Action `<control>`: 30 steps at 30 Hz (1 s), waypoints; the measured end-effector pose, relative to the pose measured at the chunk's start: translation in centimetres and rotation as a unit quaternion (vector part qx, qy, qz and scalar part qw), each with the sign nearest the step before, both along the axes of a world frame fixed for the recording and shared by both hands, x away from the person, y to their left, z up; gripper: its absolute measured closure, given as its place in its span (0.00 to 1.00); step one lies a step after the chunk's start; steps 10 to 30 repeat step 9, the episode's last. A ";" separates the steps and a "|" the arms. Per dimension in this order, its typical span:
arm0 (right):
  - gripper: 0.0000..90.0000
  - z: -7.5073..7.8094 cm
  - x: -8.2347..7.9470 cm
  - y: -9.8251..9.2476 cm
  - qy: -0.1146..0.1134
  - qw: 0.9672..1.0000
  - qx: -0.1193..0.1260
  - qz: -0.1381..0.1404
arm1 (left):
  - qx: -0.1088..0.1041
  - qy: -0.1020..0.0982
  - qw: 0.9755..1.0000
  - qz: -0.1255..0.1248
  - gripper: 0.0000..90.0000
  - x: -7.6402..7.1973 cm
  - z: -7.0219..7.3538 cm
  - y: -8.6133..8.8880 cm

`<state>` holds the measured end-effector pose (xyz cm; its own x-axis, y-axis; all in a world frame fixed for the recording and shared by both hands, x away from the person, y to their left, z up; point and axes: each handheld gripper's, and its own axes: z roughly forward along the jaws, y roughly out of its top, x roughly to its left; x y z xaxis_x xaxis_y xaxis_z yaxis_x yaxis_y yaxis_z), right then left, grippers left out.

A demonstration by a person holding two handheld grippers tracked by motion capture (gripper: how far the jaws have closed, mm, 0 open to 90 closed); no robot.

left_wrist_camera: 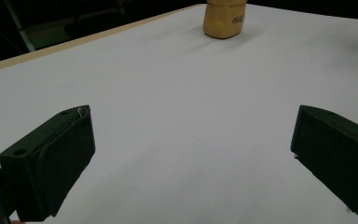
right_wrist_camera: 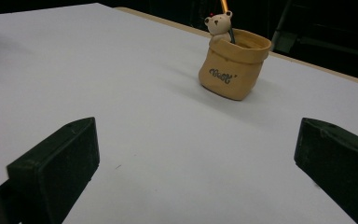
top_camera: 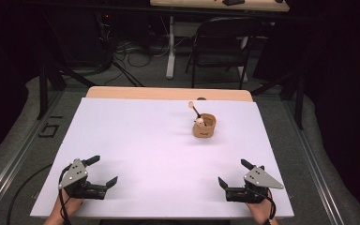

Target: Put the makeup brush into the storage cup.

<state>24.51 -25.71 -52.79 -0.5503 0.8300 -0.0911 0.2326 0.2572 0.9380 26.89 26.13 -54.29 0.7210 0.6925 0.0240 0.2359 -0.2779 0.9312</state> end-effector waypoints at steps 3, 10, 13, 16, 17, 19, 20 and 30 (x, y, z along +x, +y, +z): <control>0.00 0.0 -0.1 -0.1 -0.001 1.000 0.002 0.001 | 0.004 -0.003 1.000 -0.001 0.00 0.0 0.0 -0.1; 0.00 -0.1 0.0 -0.1 0.007 1.000 -0.002 0.014 | 0.009 0.000 1.000 -0.003 0.00 0.2 0.0 -0.2; 0.00 -0.1 0.0 -0.1 0.007 1.000 -0.002 0.014 | 0.009 0.000 1.000 -0.003 0.00 0.2 0.0 -0.2; 0.00 -0.1 0.0 -0.1 0.007 1.000 -0.002 0.014 | 0.009 0.000 1.000 -0.003 0.00 0.2 0.0 -0.2; 0.00 -0.1 0.0 -0.1 0.007 1.000 -0.002 0.014 | 0.009 0.000 1.000 -0.003 0.00 0.2 0.0 -0.2; 0.00 -0.1 0.0 -0.1 0.007 1.000 -0.002 0.014 | 0.009 0.000 1.000 -0.003 0.00 0.2 0.0 -0.2; 0.00 -0.1 0.0 -0.1 0.007 1.000 -0.002 0.014 | 0.009 0.000 1.000 -0.003 0.00 0.2 0.0 -0.2; 0.00 -0.1 0.0 -0.1 0.007 1.000 -0.002 0.014 | 0.009 0.000 1.000 -0.003 0.00 0.2 0.0 -0.2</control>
